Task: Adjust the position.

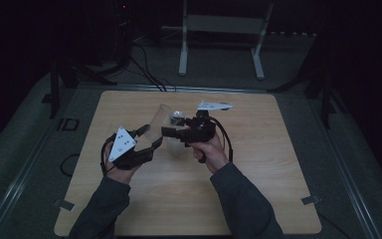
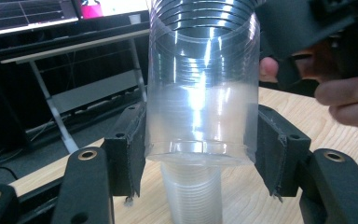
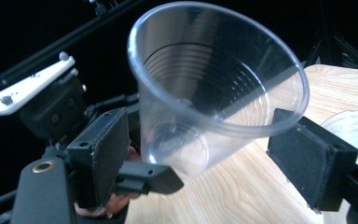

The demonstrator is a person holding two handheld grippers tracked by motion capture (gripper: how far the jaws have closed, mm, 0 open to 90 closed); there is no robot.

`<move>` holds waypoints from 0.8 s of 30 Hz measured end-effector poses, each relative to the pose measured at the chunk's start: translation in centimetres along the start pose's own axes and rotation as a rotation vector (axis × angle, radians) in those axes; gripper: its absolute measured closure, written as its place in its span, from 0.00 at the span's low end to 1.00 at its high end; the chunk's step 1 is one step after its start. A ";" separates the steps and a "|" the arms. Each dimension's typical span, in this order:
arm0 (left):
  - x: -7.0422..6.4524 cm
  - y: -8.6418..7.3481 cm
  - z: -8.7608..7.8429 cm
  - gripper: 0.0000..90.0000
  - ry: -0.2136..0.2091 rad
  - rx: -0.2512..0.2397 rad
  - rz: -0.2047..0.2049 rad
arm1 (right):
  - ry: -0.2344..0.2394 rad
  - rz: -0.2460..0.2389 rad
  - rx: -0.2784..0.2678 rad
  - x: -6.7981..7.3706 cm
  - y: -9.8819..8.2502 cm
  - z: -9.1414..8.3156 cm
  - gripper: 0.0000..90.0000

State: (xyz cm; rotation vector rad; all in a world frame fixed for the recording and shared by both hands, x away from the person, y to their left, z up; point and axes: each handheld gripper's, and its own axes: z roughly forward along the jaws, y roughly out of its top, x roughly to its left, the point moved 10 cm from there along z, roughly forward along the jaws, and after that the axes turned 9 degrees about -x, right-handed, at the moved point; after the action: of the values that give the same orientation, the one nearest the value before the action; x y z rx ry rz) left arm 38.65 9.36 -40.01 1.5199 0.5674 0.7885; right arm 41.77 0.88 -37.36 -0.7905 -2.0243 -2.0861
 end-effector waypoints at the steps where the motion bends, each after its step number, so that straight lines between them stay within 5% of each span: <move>1: -0.1 0.1 0.0 0.45 -0.002 -0.007 -0.003 | 0.010 0.026 -0.019 0.0 0.1 0.1 0.22; 15: -0.9 -0.1 0.3 0.45 -0.029 -0.013 -0.008 | 0.016 0.054 -0.052 -0.1 0.3 0.6 0.31; 24: -1.0 -0.3 0.4 0.42 -0.047 0.001 -0.017 | -0.005 0.025 -0.052 -0.1 0.3 0.5 0.34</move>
State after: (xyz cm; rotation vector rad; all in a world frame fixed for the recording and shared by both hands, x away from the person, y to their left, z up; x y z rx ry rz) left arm 38.35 8.39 -40.42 1.5288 0.5449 0.7373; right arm 42.13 1.34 -37.12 -0.8262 -1.9598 -2.1333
